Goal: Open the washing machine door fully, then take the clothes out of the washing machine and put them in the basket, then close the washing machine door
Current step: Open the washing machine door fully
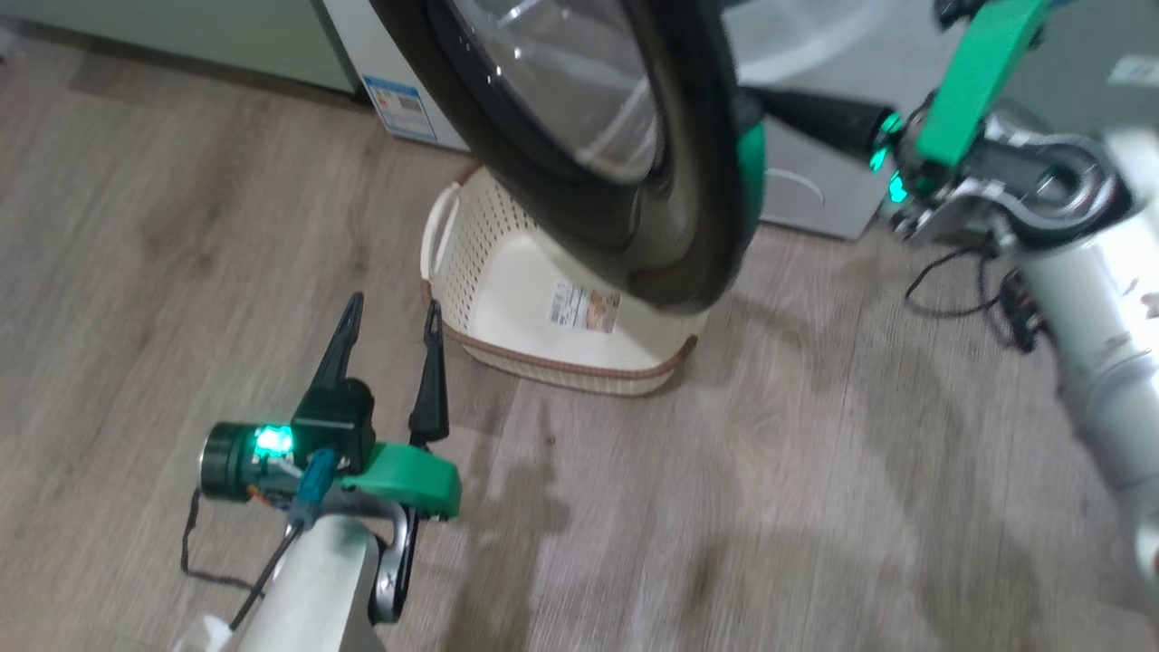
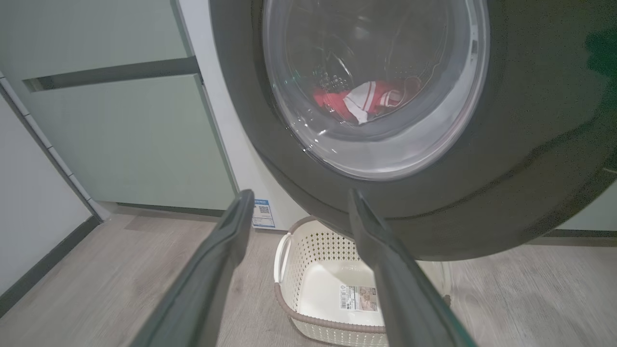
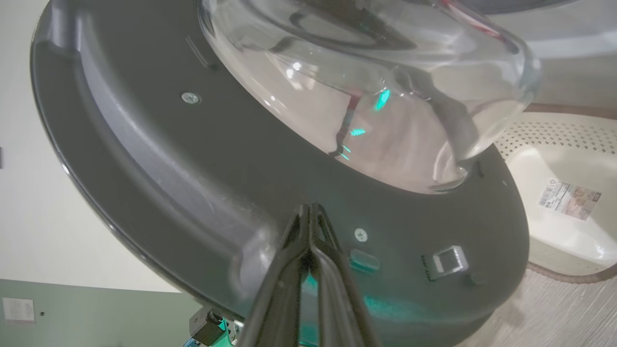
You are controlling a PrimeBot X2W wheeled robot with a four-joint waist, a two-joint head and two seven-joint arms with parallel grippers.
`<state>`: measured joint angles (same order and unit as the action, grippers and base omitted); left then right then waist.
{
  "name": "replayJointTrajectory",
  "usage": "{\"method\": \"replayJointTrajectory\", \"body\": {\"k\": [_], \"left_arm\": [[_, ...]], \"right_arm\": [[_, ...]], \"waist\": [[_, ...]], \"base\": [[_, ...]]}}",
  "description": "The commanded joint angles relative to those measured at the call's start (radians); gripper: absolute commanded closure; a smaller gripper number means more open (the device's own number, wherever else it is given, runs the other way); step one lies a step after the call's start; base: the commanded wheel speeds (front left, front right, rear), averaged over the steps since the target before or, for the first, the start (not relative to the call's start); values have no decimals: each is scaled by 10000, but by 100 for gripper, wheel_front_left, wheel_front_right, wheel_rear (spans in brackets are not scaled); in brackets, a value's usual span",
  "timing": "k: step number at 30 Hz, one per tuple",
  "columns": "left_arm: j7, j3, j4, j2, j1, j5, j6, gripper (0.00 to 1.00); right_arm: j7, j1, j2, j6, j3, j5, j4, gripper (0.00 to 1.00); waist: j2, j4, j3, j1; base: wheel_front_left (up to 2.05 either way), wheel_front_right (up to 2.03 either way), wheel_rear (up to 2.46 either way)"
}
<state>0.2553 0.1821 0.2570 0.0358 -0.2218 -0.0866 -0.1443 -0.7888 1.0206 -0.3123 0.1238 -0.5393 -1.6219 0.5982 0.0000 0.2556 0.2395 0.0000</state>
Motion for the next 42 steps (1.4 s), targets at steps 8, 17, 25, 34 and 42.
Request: {"method": "replayJointTrajectory", "body": {"k": [8,17,25,34,42], "left_arm": [[65,-469,-172,145,300,252,182,0],[65,-819,-155,145,720,367,260,0],[65,-1106,-156,145,917,431,328,0],[65,-1601,-193,245,1006,479,477,0],[65,-2293,-219,660,1093,420,788,0]], "right_arm": [[93,-1021,1141,69,-82,-78,-178,100],[325,-1672,2229,69,-200,4,-180,100],[866,-1929,2591,69,-560,24,-267,100],[2069,-2357,2617,69,-452,198,-235,41],[3669,-3119,2353,69,-211,860,-313,0]], "waist": [[0,472,-800,0],[0,797,-1212,0],[0,858,-1405,0],[0,524,-1754,0],[0,-325,-2120,0]], "base": [[0,0,0],[0,0,0],[0,0,0],[0,0,0],[0,0,0]]}}
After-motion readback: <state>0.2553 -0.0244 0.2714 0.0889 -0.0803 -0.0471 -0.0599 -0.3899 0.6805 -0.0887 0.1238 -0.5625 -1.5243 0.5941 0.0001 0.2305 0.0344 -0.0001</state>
